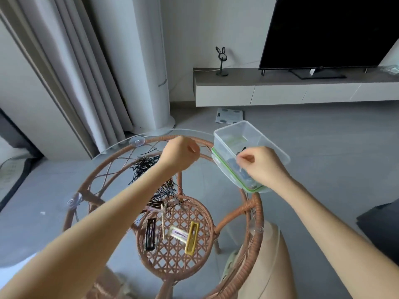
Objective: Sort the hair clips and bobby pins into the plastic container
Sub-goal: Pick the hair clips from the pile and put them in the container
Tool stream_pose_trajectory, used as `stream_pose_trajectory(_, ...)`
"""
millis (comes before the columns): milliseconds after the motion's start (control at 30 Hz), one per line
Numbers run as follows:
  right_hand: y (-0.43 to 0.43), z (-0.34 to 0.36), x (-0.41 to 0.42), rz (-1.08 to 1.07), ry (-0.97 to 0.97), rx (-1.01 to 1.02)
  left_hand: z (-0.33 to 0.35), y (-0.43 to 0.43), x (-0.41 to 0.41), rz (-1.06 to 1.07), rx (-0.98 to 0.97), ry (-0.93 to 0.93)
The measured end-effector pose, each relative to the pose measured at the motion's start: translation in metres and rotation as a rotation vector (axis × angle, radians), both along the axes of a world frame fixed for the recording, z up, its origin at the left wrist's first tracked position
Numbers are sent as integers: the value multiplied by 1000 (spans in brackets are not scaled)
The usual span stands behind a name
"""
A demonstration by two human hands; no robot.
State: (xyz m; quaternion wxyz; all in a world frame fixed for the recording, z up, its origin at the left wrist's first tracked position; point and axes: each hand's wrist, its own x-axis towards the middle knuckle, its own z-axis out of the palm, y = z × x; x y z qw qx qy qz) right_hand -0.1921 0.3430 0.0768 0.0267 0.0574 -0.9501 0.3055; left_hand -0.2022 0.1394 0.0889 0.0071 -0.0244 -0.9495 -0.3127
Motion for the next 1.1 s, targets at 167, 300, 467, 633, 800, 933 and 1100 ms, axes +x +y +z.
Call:
stream_pose_trajectory(167,-48,-24,71,270,-308,159,-13,-71,71,142,-75,-61)
stream_pose_trajectory(300,-93,-60,107,293,-255,319,-46,-109,123,275,-162,-128)
stream_pose_trajectory(467,-121,-82,118,327,-48,379,-81,-121,147,209,-333,-33)
stream_pose_trajectory(633,-120,-87,119,366,22,448,-84,-104,126,-73,-540,191)
stream_pose_trajectory(800,-104,-81,125,240,5,286,-91,-97,105,-113,-627,221)
stream_pose_trajectory(933,-112,-71,127,121,-37,103,-93,-99,109,-89,-592,232)
stream_pose_trajectory(1100,-149,-71,124,103,-37,64,-80,-90,140,133,-314,83)
